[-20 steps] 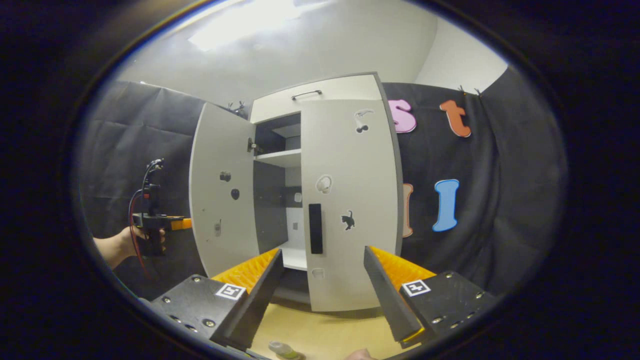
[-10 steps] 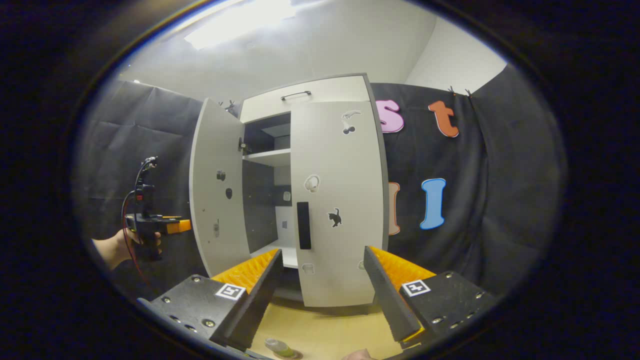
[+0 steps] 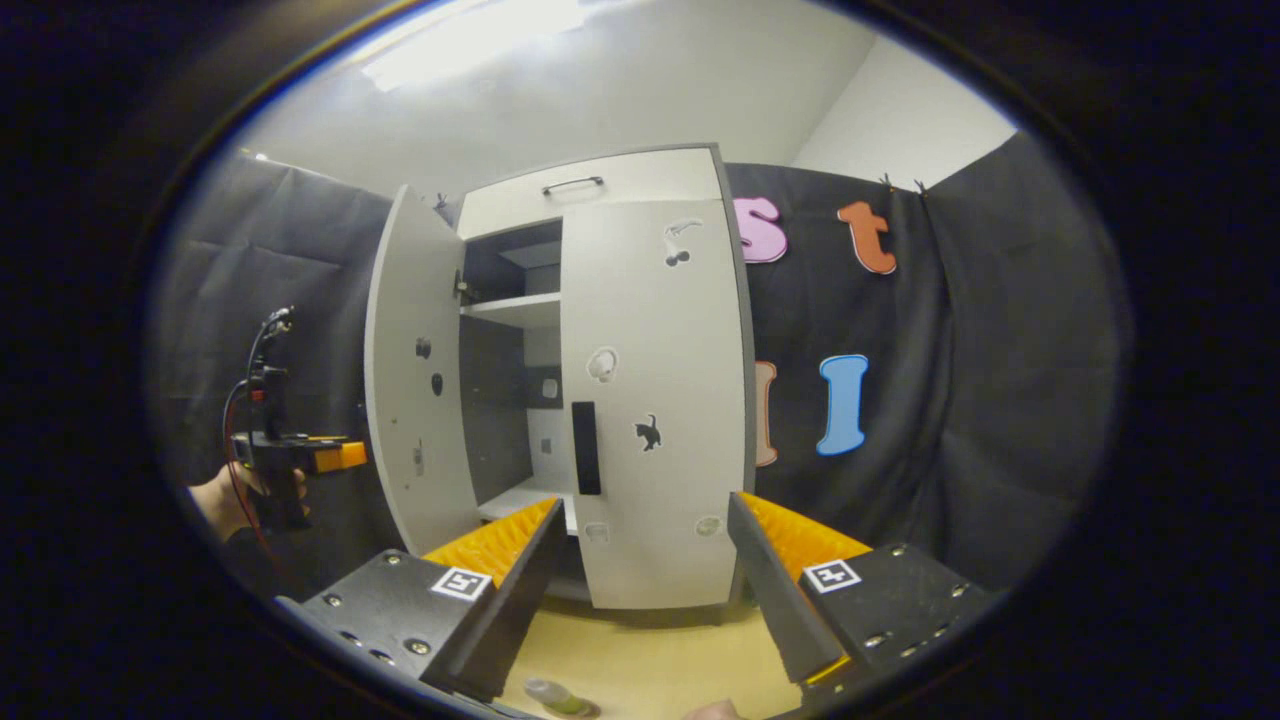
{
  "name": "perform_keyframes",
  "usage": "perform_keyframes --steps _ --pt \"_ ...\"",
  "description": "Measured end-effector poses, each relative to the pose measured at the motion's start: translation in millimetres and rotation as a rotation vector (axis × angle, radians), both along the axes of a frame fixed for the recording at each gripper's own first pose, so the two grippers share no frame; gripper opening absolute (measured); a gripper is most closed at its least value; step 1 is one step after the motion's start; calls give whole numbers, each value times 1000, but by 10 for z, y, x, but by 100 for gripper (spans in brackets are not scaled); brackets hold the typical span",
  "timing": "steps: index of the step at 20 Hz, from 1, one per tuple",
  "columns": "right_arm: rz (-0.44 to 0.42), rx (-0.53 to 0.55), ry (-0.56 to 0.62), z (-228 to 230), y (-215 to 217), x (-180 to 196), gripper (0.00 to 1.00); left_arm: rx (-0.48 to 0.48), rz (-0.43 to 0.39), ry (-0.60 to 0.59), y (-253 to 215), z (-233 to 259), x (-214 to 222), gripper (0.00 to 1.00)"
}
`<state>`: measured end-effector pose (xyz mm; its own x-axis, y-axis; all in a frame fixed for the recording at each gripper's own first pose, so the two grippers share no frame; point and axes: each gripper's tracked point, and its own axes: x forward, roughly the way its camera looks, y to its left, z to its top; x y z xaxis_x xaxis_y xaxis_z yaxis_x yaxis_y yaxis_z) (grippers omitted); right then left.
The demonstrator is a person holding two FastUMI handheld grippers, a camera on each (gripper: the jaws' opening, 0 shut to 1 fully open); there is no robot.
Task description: Grasp the bottle in the cabinet with the left hand and place it on the coaster, then close the right door with the right hand and the left door with the left hand.
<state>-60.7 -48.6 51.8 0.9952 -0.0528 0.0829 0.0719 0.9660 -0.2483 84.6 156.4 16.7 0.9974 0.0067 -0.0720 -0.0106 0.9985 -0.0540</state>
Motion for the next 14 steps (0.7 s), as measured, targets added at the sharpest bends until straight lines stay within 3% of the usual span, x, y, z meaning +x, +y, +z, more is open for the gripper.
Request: perform_keyframes --steps 5,6,8,10,11,13,14 --pt "-13 17 1 34 0 -9 98 -36 -38 3 -308 -13 82 88" --pt "-22 24 -2 53 -25 -12 93 -36 -47 3 -362 -10 103 88" --pt "-34 29 -12 96 -53 -20 98 -44 -69 6 -460 -14 150 88" --pt "-49 24 -15 97 -105 -15 93 -59 -93 11 -566 -31 179 88" --pt "-53 15 -16 93 -116 -13 98 -65 -106 15 -623 -43 203 88" --pt "-62 5 -12 69 -133 -11 98 -76 -137 22 -766 -65 283 86" --pt "-64 0 -10 61 -141 -14 93 -82 -154 35 -852 -95 283 87"
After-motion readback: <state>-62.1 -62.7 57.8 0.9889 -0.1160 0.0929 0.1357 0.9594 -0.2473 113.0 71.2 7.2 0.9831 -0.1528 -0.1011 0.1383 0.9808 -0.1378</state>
